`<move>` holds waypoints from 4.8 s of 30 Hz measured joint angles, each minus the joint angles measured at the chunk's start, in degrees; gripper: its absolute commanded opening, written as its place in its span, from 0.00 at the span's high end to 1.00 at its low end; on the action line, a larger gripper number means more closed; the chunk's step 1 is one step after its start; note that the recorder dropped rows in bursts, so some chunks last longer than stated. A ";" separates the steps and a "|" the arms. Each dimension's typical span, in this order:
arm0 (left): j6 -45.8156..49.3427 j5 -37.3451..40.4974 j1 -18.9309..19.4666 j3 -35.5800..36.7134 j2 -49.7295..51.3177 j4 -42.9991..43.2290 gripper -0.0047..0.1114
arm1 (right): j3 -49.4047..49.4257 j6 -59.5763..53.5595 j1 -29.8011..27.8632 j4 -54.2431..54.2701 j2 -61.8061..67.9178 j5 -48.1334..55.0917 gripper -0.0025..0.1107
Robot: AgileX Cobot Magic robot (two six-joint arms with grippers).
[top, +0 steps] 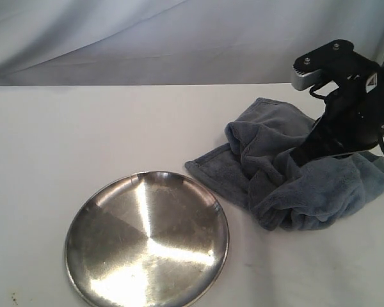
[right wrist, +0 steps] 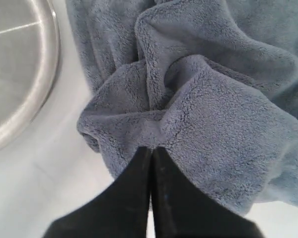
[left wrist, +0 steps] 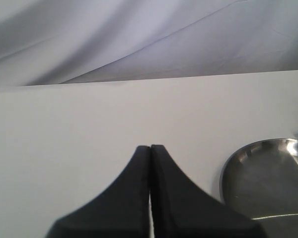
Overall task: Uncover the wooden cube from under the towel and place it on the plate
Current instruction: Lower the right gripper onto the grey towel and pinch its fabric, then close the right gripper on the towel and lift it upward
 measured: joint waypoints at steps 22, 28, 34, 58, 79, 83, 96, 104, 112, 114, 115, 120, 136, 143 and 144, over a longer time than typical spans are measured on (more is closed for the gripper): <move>0.00 0.00 0.00 0.00 0.00 0.00 0.96 | 0.00 5.34 0.00 -15.54 0.00 -6.81 0.98; 0.00 0.00 0.00 0.00 0.00 0.00 0.96 | 0.00 10.25 0.00 -17.63 1.71 2.79 0.98; 0.00 0.00 0.00 0.00 0.00 0.00 0.96 | 0.00 10.47 0.00 -13.91 9.03 2.45 0.98; 0.00 0.00 0.00 0.00 0.00 0.00 0.96 | -0.59 10.35 0.00 -7.49 9.03 -6.03 0.08; 0.00 0.00 0.00 0.00 0.00 0.00 0.96 | -0.59 7.54 0.00 -3.88 9.03 -3.43 0.08; 0.00 0.00 0.00 0.00 0.00 0.00 0.96 | -0.59 6.85 0.00 -2.11 9.03 -3.20 0.08; 0.00 0.00 0.00 0.00 0.00 0.00 0.96 | 1.08 4.55 0.00 1.67 12.53 -6.17 0.16; 0.00 0.00 0.00 0.00 0.00 0.00 0.96 | 1.08 4.30 0.00 -1.04 12.79 -6.29 0.57; 0.00 0.00 0.00 0.00 0.00 0.00 0.96 | 1.08 4.30 0.00 -1.85 13.03 -6.38 0.89; 0.00 0.00 0.00 0.00 0.00 0.00 0.96 | 1.08 4.30 0.00 -1.85 13.14 -6.38 0.95; 0.00 0.00 0.00 0.00 0.00 0.00 0.96 | 1.08 4.30 0.00 -1.85 13.11 -6.38 0.98; 0.00 0.00 0.00 0.00 0.00 0.00 0.96 | 1.08 4.30 0.00 -1.64 13.11 -6.38 0.98; 0.00 0.00 0.00 0.00 0.00 0.00 0.96 | 1.18 4.30 0.00 -1.29 -0.27 -4.32 0.98; 0.00 0.00 0.00 0.00 0.00 0.00 0.96 | 1.29 3.50 0.00 0.10 -9.10 -2.48 0.98; 0.00 0.00 0.00 0.00 0.00 0.00 0.96 | 1.29 3.36 0.00 0.56 -11.46 -1.93 0.98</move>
